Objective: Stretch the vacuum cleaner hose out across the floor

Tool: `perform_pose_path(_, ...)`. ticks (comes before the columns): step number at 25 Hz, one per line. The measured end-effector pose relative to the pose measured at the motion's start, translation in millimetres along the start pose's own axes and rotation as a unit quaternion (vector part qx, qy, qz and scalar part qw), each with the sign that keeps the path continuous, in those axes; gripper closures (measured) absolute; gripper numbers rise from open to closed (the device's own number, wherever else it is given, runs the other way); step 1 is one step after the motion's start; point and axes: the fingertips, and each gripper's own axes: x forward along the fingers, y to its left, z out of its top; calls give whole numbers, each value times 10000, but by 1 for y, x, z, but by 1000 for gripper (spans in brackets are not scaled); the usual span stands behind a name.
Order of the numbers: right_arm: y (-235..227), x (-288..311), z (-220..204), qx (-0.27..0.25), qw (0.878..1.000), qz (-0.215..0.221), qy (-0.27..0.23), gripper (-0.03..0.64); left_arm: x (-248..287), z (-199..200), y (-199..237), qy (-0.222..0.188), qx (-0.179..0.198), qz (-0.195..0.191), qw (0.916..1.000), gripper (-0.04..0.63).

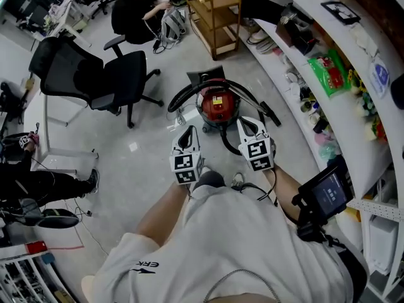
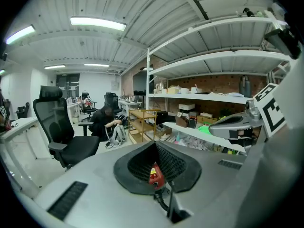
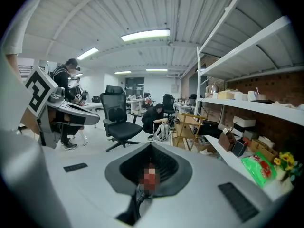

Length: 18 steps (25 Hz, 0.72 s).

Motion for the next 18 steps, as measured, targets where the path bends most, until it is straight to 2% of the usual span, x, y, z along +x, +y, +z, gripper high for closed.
perform_pose_path(6,-26,49,-3,-60,9996,34,262,615,62,2,28,252,118,-47,9996,594)
perform_pose_path(11,-42,101,-2,41,9987,-41,508,615,120,-1,50,517,176,-292,9981,594)
perform_pose_path(18,-52,172,0,52,9965,-3,832,615,191,-4,86,859,101,-479,9951,594)
